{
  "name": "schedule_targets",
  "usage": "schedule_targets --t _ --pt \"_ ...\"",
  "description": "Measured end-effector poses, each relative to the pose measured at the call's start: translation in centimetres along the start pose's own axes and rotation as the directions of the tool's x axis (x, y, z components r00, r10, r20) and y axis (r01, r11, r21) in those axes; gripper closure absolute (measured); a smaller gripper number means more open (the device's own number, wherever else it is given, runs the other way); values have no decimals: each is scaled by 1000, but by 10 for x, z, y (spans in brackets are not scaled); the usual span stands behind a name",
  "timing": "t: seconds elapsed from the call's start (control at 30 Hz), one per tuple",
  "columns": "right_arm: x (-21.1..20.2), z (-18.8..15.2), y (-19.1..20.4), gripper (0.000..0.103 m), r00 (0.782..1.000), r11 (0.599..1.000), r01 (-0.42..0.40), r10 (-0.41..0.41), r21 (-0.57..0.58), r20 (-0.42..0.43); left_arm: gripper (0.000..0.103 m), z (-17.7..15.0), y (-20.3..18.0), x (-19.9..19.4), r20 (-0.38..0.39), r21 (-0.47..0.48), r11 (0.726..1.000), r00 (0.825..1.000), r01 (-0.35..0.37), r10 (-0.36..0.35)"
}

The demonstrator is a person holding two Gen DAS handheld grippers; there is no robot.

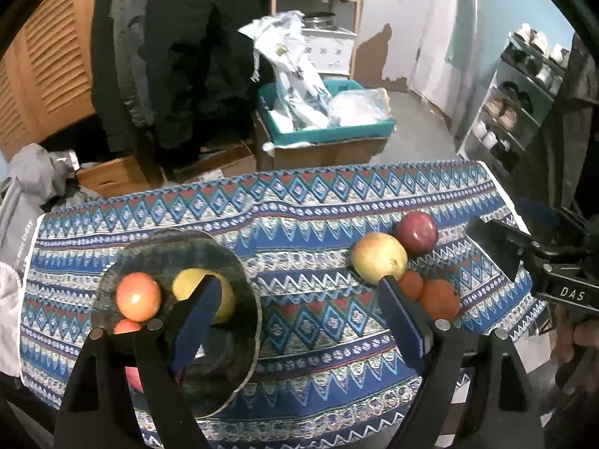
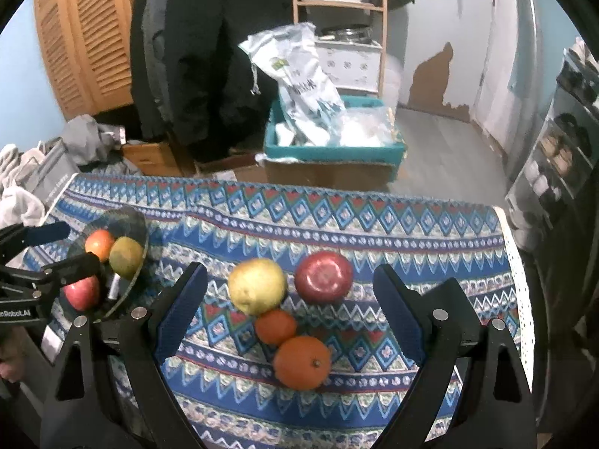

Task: Organize fruits
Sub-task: 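Withdraw both tools from the bowl back toward the remaining fruit, then close left tool on the yellow pear while right tool grasps an orange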

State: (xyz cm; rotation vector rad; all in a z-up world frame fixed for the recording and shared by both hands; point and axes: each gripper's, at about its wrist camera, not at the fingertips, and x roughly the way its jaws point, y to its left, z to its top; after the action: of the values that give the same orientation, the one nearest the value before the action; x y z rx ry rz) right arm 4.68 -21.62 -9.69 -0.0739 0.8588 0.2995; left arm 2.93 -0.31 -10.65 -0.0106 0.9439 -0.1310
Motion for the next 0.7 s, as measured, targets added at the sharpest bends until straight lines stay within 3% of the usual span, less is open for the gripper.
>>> schedule_targets --t 0.37,0.7 --pt "31 -28 -19 13 994 1000 2 0 14 -113 17 -10 -27 33 -69 68 998 997 -14 19" --pt "73 -63 -22 13 965 999 -28 32 19 -262 17 -24 -38 68 -141 94 996 990 -13 26"
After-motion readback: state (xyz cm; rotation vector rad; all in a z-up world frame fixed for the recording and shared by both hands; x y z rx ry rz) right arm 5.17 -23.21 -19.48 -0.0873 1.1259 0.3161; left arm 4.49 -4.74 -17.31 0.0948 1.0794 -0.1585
